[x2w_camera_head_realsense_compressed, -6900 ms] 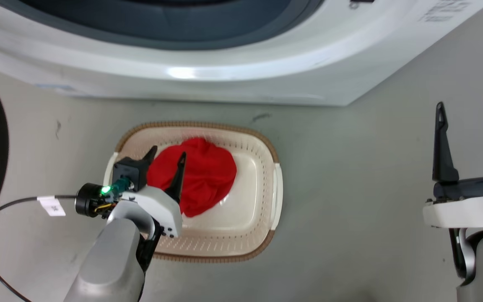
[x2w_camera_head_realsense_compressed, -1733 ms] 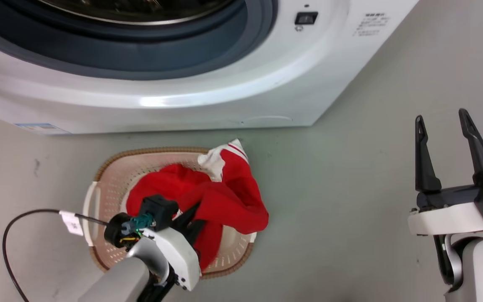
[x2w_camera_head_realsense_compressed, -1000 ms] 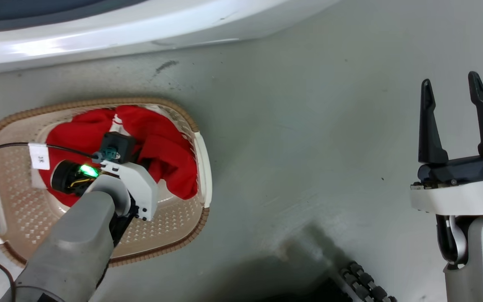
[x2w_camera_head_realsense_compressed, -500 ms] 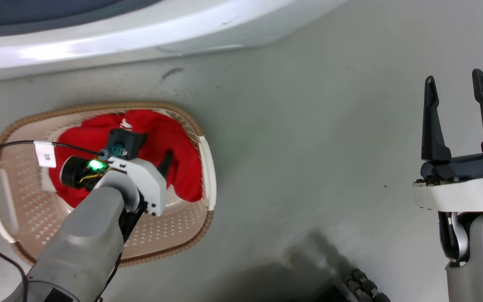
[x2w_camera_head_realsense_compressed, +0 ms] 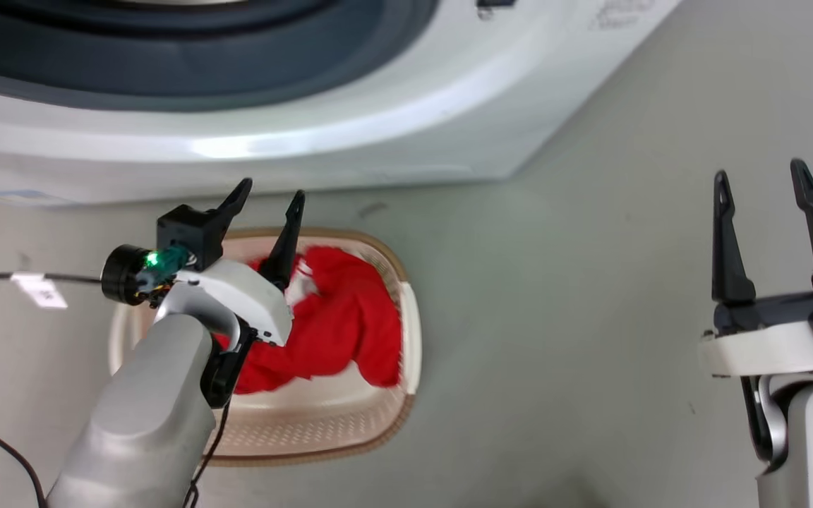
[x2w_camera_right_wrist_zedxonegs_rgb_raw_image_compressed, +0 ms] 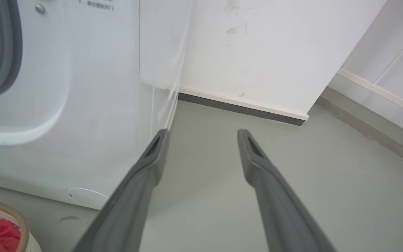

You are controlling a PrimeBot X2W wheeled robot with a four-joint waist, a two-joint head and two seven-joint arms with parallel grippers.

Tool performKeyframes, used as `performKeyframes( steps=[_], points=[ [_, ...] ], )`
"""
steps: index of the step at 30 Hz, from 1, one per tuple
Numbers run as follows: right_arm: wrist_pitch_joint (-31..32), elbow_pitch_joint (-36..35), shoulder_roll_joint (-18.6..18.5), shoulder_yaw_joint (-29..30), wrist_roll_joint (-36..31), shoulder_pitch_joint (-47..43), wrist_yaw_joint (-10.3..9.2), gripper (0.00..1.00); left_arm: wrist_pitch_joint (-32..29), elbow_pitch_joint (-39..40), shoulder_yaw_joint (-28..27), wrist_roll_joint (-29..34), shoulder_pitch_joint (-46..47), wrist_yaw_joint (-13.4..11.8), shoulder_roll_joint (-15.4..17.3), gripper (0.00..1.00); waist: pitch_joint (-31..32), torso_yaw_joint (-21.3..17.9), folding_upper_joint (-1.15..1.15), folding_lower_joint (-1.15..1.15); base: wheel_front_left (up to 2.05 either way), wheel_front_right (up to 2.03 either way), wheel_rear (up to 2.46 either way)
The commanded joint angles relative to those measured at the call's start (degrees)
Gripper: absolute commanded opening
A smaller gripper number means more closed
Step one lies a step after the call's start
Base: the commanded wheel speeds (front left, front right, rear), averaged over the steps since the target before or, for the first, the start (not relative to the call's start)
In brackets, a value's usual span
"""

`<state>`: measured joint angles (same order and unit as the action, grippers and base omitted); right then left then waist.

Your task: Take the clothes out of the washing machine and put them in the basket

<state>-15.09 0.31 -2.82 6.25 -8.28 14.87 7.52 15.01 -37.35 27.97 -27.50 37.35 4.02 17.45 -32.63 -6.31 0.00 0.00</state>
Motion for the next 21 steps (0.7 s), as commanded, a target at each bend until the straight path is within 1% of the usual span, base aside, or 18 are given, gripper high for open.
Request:
performKeyframes(
  steps=[1, 6, 10, 16, 21],
  points=[
    [-0.11, 0.19, -0.09, 0.47, -0.65, -1.28, -0.06, 1.0, 0.19, 2.88, -2.2, 1.53, -2.11, 0.14, -0.17, 1.0, 5.21, 4.2, 0.0, 0.0, 0.0, 0.0, 0.0],
    [-0.11, 0.65, -0.1, 1.27, -1.89, -3.25, -0.06, 1.0, 0.2, 11.62, -9.21, 6.08, -7.31, 0.22, -0.89, 1.0, 10.31, 7.17, 0.0, 0.0, 0.0, 0.0, 0.0],
    [-0.11, 1.3, -0.08, 1.68, -1.73, -5.11, -0.07, 1.0, 0.2, 18.17, -14.37, 9.82, -12.89, -0.57, -1.6, 1.0, 14.47, 8.58, 0.0, 0.0, 0.0, 0.0, 0.0],
    [-0.11, 1.92, -0.07, 1.73, -0.8, -8.15, -0.06, 1.0, 0.2, 26.01, -21.24, 14.18, -21.48, -0.95, -3.82, 1.0, 19.4, 9.19, 0.0, 0.0, 0.0, 0.0, 0.0],
    [-0.11, 1.99, -0.06, 1.59, 0.11, -11.0, -0.06, 1.0, 0.2, 30.46, -25.52, 17.3, -27.85, -1.07, -7.03, 1.0, 23.18, 9.05, 0.0, 0.0, 0.0, 0.0, 0.0]
  ],
)
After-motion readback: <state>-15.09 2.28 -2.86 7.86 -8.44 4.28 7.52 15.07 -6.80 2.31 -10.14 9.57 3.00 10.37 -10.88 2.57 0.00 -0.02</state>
